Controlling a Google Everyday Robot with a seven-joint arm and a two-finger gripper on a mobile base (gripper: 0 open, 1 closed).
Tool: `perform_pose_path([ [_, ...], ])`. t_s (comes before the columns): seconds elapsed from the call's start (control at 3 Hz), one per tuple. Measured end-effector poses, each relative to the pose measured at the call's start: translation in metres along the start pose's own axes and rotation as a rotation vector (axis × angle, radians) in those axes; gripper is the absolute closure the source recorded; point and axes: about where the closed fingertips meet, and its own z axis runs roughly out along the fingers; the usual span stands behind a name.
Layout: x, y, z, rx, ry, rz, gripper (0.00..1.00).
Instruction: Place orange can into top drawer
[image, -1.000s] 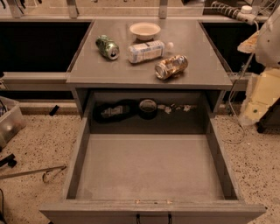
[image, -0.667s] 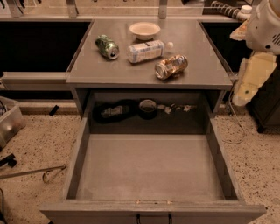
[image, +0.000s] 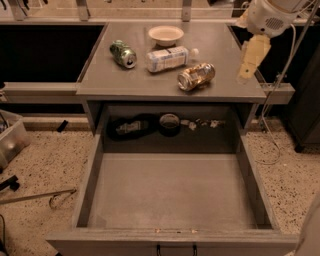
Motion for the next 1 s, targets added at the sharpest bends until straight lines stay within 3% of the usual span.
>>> perform_pose_path([
  [0.67, -0.001, -0.013, 0.017, 0.018, -0.011, 0.0, 0.0],
  [1.0, -0.013, -0.03, 0.049, 0.002, -0.067, -0.041, 0.0],
])
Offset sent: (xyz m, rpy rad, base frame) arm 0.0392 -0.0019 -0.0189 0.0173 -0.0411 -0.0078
